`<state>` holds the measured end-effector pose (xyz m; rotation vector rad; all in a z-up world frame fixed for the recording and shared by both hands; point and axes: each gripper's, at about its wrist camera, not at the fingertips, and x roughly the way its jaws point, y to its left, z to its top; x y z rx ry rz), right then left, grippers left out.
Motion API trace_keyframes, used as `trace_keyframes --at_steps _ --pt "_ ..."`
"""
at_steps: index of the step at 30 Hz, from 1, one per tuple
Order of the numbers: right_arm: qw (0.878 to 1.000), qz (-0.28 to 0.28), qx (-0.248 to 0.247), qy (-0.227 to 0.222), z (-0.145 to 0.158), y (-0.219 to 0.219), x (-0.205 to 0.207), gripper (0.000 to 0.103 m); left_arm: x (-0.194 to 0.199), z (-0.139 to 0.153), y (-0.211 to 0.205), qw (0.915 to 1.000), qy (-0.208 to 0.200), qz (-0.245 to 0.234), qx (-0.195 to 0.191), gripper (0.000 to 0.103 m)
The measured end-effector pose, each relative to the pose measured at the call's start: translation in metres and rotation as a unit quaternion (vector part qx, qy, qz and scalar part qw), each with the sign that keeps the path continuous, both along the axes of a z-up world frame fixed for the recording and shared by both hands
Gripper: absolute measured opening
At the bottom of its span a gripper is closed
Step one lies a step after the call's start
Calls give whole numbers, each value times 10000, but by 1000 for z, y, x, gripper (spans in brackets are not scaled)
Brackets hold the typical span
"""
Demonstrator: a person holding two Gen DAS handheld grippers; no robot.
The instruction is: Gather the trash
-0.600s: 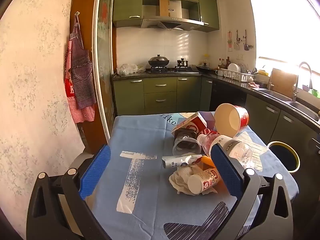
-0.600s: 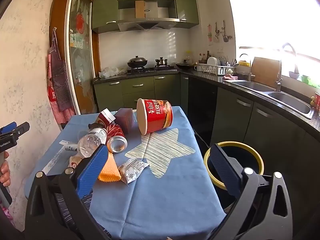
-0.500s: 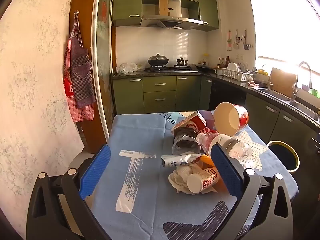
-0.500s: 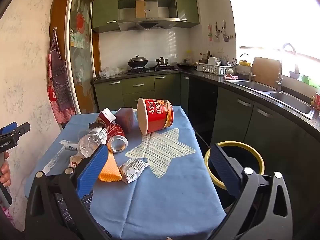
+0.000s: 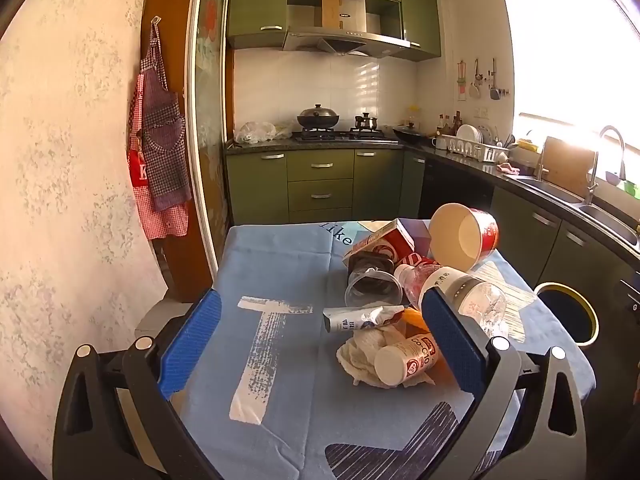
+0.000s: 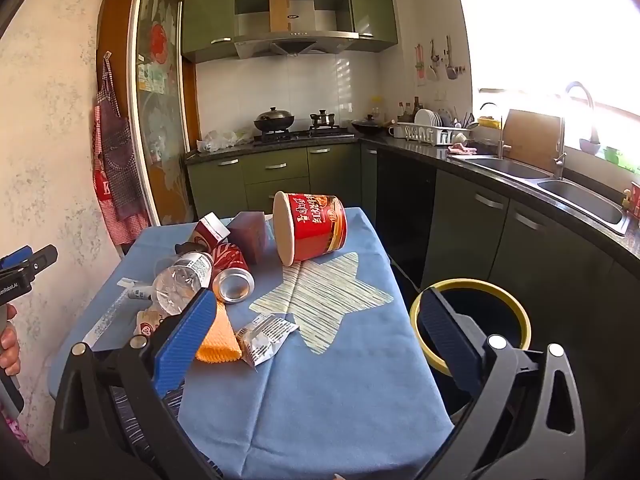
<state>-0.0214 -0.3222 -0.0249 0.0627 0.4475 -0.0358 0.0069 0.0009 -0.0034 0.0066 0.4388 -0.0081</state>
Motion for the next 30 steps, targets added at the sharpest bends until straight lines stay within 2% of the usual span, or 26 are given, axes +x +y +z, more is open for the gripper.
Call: trace_keyframes --at_steps 30 --pt "9999 -43 71 95 -7 -8 3 97 3 -4 -1 9999 117 -67 -94 99"
